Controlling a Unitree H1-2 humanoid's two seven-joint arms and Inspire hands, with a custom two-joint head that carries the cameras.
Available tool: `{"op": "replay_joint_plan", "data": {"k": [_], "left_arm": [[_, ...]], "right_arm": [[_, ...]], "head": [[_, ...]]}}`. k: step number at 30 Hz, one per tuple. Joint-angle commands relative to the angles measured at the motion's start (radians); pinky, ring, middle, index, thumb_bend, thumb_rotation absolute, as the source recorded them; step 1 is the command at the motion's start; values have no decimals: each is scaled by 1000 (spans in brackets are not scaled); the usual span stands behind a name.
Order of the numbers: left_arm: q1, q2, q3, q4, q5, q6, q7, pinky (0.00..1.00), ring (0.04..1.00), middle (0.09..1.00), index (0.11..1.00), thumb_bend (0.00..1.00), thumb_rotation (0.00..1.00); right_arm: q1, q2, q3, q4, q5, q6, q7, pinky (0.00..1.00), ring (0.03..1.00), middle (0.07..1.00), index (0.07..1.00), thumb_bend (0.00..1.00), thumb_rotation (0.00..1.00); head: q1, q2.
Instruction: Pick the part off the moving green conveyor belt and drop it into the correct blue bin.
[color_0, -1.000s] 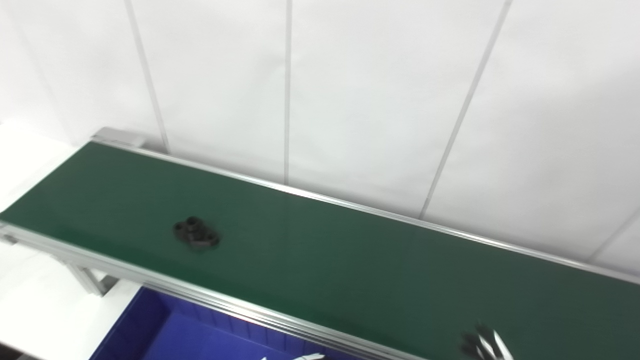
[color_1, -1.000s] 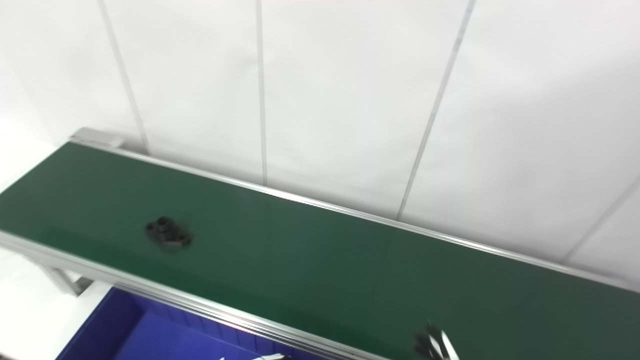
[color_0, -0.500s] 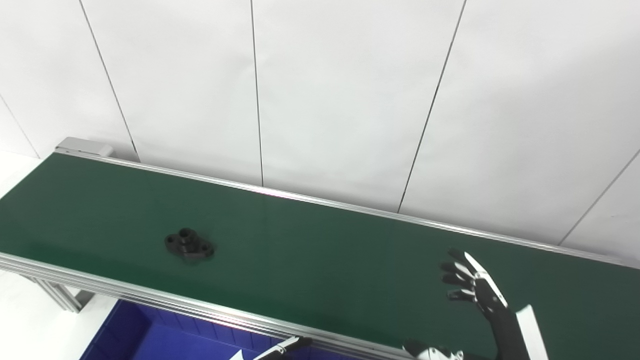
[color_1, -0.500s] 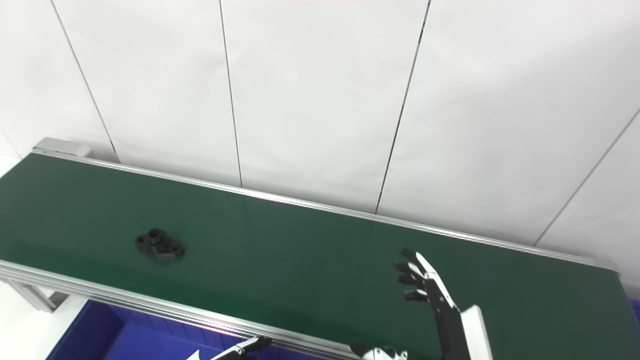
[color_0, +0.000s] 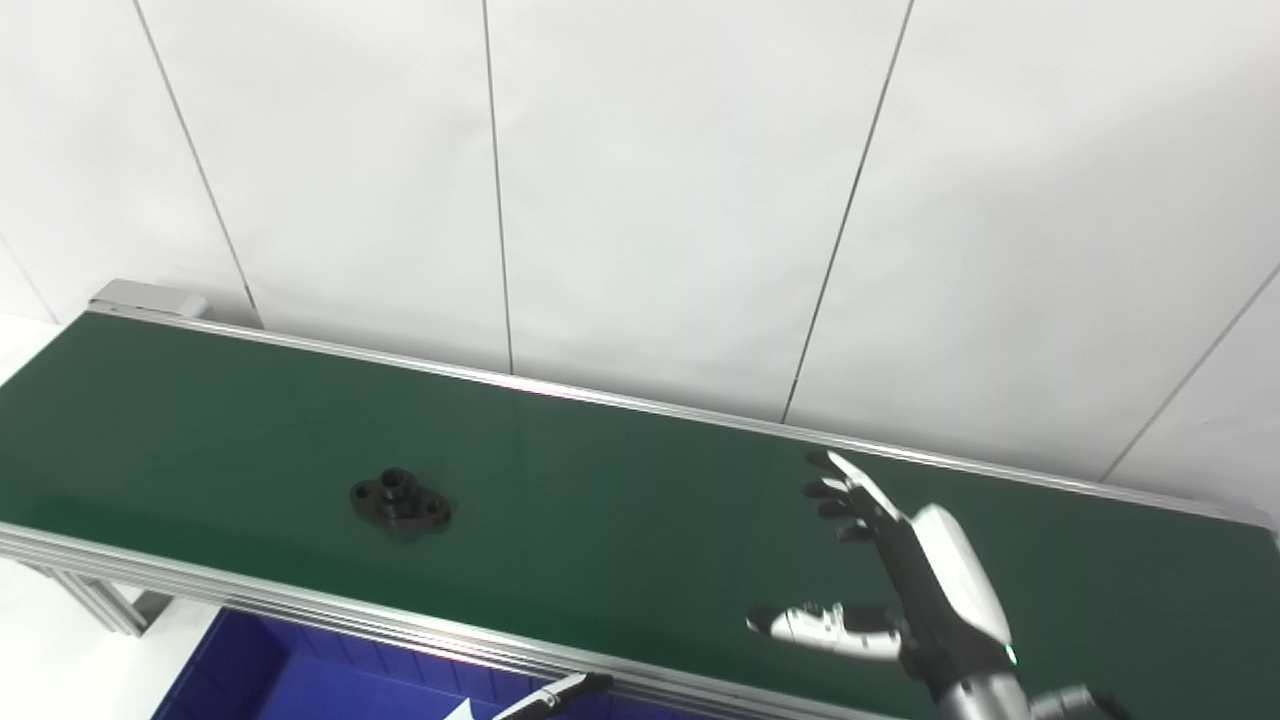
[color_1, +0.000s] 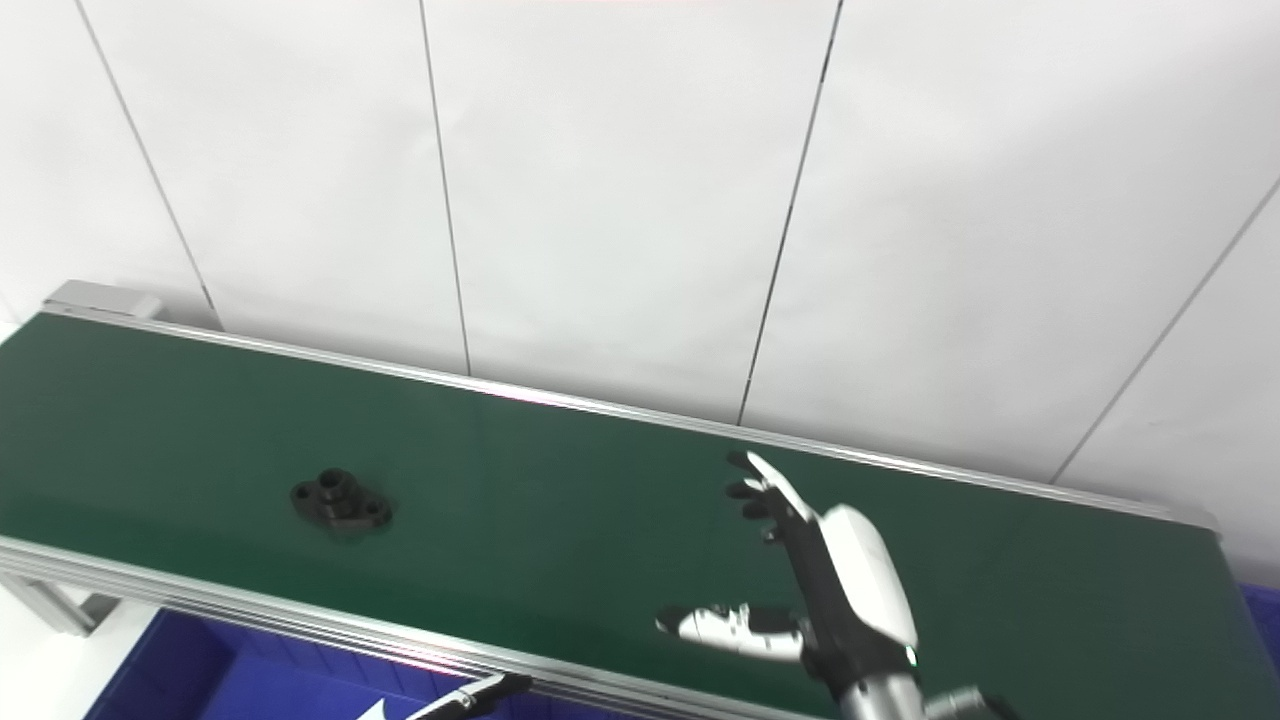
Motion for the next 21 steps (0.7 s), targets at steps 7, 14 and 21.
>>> {"op": "replay_joint_plan", "data": {"k": [7, 14, 21], "left_arm": [[11, 21, 6, -59, -40, -9, -20, 955, 966, 960, 912, 644, 262], [17, 23, 9, -64, -49, -23, -25, 931, 940, 938, 908, 633, 294], [22, 25, 5, -73, -91, -3, -48, 899, 926, 929, 901, 627, 278]], "right_arm": [[-141, -22, 53, 49, -74, 65, 93, 664, 716, 770, 889, 837, 328], [-239, -29, 98, 103, -103, 119, 181, 622, 739, 782, 887, 845, 338], [-316, -16, 124, 165, -101, 140, 221, 640, 751, 800, 881, 864, 342]], "head": [[6, 19], [24, 31], [29, 35]]}}
